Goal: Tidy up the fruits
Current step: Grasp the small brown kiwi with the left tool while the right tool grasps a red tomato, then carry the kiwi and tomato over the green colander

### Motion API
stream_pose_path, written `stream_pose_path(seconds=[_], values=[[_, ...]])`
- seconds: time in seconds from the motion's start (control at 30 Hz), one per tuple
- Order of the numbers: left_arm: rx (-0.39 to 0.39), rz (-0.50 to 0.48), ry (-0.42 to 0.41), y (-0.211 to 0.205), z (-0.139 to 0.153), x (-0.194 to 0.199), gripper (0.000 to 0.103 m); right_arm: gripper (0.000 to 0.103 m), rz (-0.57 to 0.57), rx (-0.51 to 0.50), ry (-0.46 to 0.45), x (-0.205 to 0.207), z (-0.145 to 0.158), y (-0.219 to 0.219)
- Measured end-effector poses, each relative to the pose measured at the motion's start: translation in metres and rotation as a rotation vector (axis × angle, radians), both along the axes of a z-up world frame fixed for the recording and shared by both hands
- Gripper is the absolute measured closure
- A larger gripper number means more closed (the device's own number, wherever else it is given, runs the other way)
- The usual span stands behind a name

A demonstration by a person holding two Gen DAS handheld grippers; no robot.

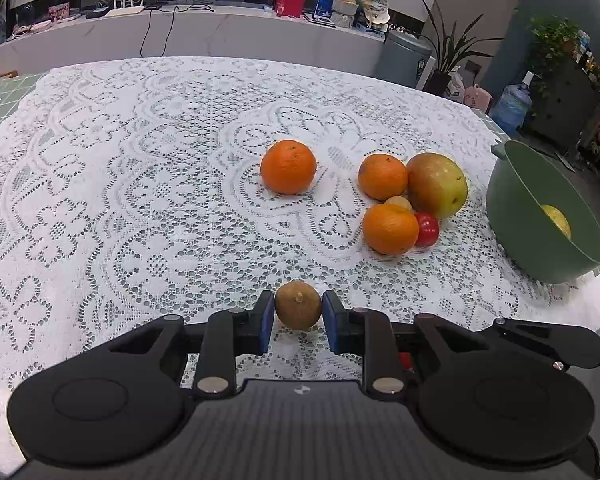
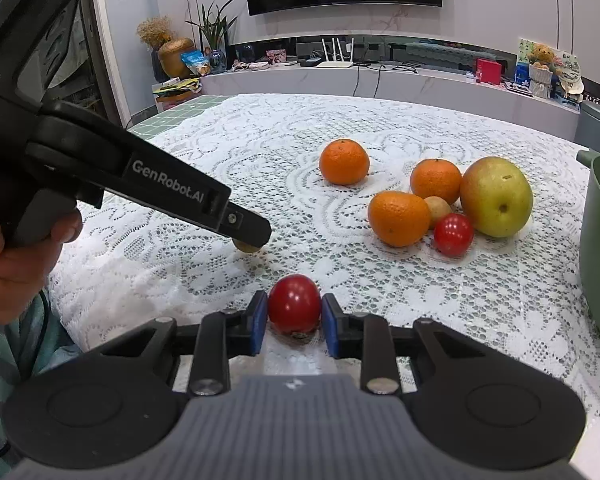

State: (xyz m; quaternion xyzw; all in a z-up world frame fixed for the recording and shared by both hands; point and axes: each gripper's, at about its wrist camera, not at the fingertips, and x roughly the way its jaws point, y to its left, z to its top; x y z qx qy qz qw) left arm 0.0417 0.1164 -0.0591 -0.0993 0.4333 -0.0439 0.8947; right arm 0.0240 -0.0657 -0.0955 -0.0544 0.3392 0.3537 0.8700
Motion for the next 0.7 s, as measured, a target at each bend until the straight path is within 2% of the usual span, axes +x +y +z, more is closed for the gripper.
stream_pose_path(seconds=[0.43,0.7], values=[[0.005,-0.039,-0.059,-0.015,0.019,-0.009,0.074,0.078,-0.075,0.025,-0.052,-0.005,0.028,-0.02],[0.031,-0.109,-0.168,-0.042,0.051,-0.019,0.074,0.078,-0.162,0.045,-0.093,-0.011,0.053,-0.052]])
